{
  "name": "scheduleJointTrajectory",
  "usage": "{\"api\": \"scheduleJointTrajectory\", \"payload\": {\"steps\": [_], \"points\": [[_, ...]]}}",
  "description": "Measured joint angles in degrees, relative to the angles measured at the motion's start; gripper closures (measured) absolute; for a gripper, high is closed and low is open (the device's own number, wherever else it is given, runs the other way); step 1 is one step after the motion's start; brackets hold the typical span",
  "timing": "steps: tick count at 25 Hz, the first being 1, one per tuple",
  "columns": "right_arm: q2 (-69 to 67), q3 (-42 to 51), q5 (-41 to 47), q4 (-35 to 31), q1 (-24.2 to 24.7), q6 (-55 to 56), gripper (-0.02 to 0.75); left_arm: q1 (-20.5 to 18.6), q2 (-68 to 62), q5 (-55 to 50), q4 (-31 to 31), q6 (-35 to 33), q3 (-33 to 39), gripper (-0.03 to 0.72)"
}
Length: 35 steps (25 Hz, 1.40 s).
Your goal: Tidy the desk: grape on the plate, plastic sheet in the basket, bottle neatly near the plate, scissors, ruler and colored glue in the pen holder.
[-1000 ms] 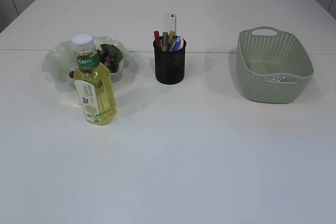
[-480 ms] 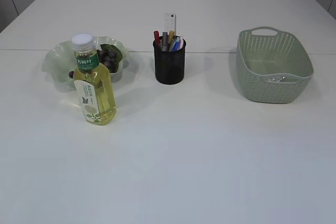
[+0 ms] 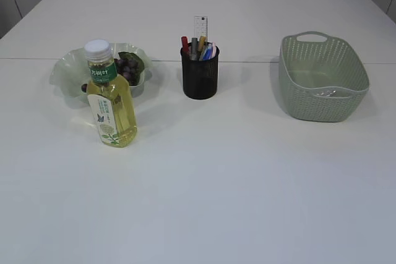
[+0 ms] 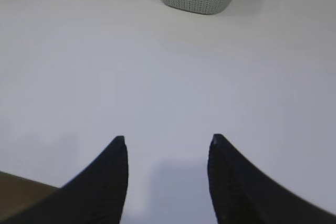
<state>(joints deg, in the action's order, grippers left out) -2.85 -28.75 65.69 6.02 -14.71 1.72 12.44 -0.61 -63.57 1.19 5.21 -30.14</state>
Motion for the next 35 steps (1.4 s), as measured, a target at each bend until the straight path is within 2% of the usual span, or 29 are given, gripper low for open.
{"api": "scheduleJointTrajectory", "payload": {"steps": [3, 8, 20, 25, 35], "points": [[2.64, 0.0, 0.0, 0.0, 1.86, 0.0, 0.343, -0.56, 0.0, 0.0, 0.0, 0.0, 0.0, 0.323], [3.81, 0.0, 0.0, 0.0, 6.46, 0.0, 0.343, -4.28, 0.0, 0.0, 0.0, 0.0, 0.0, 0.346], [3.81, 0.0, 0.0, -0.22, 11.55, 0.0, 0.344, -9.38, 0.0, 0.0, 0.0, -0.1, 0.0, 0.404], [3.81, 0.0, 0.0, -0.32, 14.12, 0.0, 0.344, -9.61, 0.0, 0.02, 0.0, -0.1, 0.0, 0.41], [3.81, 0.0, 0.0, -2.12, 14.14, -1.72, 0.344, -9.61, 0.0, 0.12, 0.13, -0.1, 0.0, 0.412]]}}
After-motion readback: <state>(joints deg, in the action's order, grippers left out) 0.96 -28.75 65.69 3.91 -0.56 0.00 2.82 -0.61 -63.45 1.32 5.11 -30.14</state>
